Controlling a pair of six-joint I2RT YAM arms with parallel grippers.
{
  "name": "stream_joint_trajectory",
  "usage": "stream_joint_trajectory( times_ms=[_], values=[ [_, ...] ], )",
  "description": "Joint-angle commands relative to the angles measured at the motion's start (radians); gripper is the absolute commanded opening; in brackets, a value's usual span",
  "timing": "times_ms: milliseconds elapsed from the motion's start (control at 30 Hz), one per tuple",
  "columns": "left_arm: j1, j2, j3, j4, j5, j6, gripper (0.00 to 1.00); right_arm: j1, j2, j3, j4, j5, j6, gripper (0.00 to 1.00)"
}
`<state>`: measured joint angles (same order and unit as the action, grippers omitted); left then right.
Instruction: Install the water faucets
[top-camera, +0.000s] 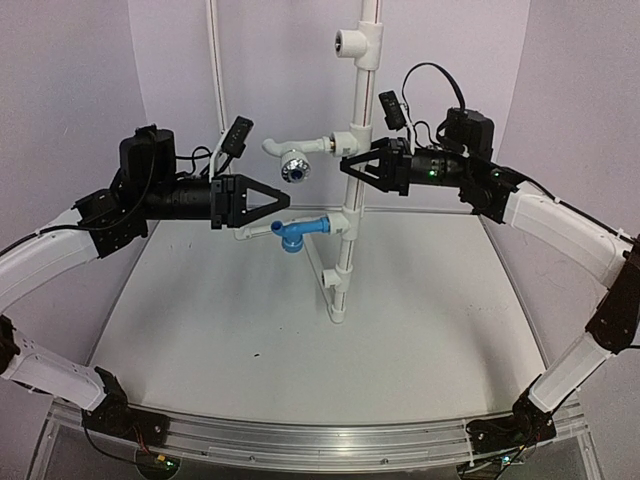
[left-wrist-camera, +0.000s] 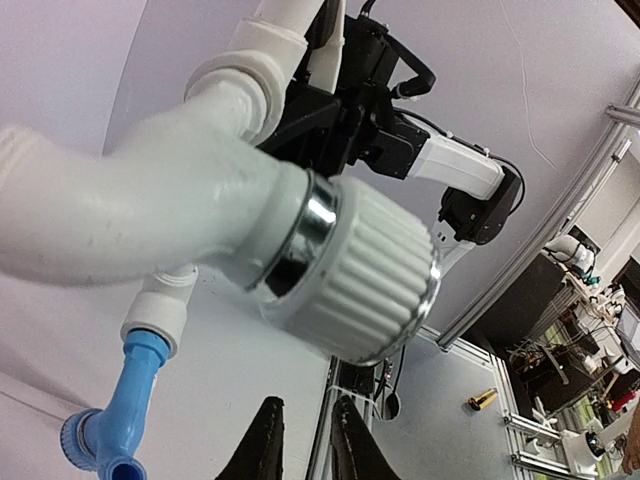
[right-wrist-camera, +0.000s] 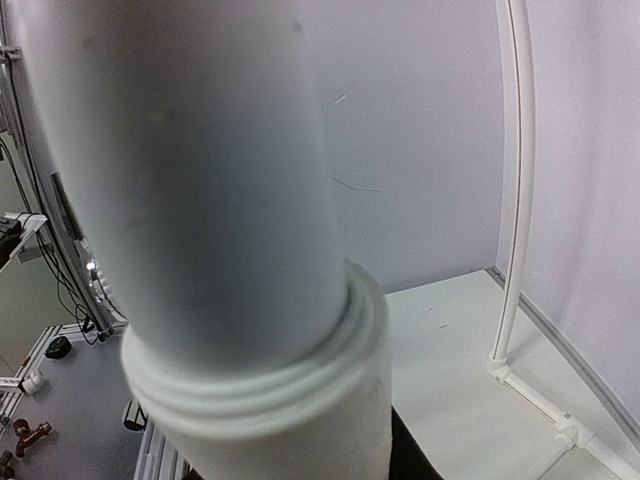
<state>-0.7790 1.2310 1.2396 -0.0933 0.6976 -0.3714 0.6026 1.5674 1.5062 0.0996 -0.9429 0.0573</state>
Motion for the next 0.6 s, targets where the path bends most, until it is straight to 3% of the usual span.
stream_joint_trajectory(
  times_ms=[0,267,567],
  values=[
    [-0.032,-0.066,-0.002,0.103,0.010,-0.027,0.16,-0.005,-0.017,-0.020,-0.047,0.007,0.167,0.00],
    [-0.088,0.004,0.100,0.126,0.093,-0.081,0.16,0.003,-0.015,-0.036,-0.041,0.006,0.168,0.00],
    [-0.091,0.062,0.180,0.188,-0.020,-0.110,0.18,0.005,-0.020,-0.035,-0.038,0.000,0.170,0.00]
  ],
)
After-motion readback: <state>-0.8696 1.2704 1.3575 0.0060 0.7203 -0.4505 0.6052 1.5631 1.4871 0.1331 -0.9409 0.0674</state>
